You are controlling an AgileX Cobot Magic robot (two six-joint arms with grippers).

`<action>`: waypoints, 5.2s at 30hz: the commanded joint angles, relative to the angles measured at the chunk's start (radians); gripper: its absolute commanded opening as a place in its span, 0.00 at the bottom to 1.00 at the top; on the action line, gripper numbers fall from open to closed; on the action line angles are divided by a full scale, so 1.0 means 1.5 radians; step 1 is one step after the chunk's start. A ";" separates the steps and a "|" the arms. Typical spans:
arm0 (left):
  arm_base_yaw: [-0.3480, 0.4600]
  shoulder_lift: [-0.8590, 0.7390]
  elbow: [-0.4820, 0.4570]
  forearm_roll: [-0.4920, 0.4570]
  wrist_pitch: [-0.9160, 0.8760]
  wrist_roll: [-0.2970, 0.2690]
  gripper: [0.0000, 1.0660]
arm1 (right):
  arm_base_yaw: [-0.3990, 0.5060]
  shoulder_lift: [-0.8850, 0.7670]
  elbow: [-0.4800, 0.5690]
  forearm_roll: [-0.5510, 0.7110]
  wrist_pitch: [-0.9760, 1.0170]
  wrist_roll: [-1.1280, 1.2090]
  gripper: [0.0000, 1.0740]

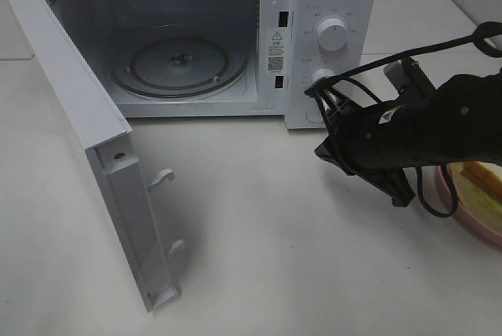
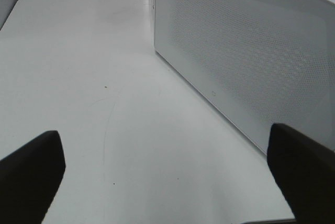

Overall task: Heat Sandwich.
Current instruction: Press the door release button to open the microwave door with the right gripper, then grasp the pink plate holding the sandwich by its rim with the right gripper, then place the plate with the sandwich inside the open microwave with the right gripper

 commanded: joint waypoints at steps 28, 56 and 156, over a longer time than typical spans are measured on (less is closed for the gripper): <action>0.002 -0.016 0.002 -0.002 0.001 0.001 0.96 | -0.038 -0.183 -0.109 -0.280 0.663 -0.429 0.13; 0.002 -0.016 0.002 -0.002 0.001 0.001 0.96 | -0.225 -0.171 -0.111 -0.319 0.703 -0.597 0.91; 0.002 -0.016 0.002 -0.002 0.001 0.001 0.96 | -0.157 0.084 -0.136 -0.713 0.601 -0.189 0.00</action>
